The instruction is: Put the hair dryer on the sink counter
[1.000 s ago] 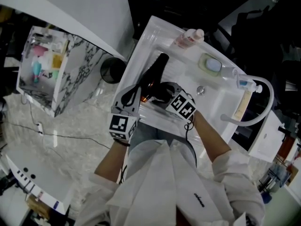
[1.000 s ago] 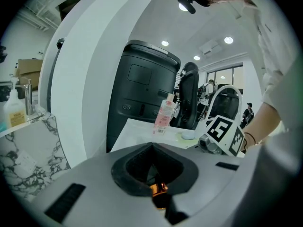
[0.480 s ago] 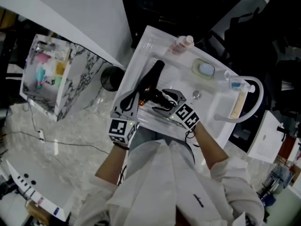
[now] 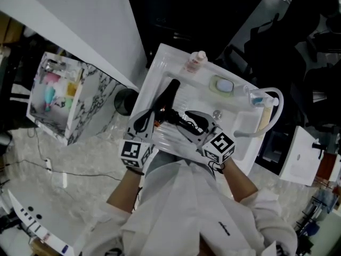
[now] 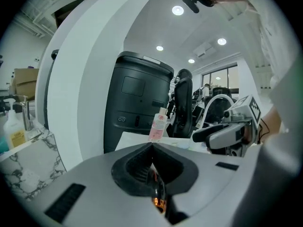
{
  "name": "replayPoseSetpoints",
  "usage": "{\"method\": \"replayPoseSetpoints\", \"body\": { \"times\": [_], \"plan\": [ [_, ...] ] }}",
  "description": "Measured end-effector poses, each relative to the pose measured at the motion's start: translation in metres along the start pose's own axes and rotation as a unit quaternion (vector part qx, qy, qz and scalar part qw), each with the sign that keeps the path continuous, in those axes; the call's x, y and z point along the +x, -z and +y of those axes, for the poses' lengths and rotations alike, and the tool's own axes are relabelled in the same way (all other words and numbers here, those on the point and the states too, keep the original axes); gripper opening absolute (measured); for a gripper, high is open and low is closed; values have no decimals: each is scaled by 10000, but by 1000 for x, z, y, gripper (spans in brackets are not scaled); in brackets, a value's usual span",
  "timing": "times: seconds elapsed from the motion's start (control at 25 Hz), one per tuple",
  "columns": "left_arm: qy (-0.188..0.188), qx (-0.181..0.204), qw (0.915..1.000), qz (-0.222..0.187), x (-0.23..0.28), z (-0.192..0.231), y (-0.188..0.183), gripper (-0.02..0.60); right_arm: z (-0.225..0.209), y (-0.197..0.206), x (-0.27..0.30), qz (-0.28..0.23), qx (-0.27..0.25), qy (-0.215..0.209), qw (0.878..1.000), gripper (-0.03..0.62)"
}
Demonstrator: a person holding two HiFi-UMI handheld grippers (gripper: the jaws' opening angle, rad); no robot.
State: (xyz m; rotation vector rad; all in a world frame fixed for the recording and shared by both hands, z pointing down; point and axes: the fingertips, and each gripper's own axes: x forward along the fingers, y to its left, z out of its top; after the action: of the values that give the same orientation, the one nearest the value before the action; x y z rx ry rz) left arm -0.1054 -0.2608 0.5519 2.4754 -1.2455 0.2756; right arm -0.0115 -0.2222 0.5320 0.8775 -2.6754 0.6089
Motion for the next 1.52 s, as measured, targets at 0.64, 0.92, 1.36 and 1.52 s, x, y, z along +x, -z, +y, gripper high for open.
{"method": "replayPoseSetpoints", "body": {
  "times": [0.64,0.92,1.36,1.52],
  "plan": [
    [252,106,9977,-620,-18,-34,-72,23,-13,-100,-76,-1470,-322,1430,9782,18],
    [175,280,9950,-938,-28,-29,-100,23,-15,-106,-95,-1552,-387,1729,9719,18],
    [8,329,9957,-860,-29,-23,-98,23,-22,-93,-113,-1434,-383,1936,9698,17],
    [41,330,9958,-851,-29,-28,-96,23,-20,-89,-115,-1415,-289,1877,9715,17]
  ]
}}
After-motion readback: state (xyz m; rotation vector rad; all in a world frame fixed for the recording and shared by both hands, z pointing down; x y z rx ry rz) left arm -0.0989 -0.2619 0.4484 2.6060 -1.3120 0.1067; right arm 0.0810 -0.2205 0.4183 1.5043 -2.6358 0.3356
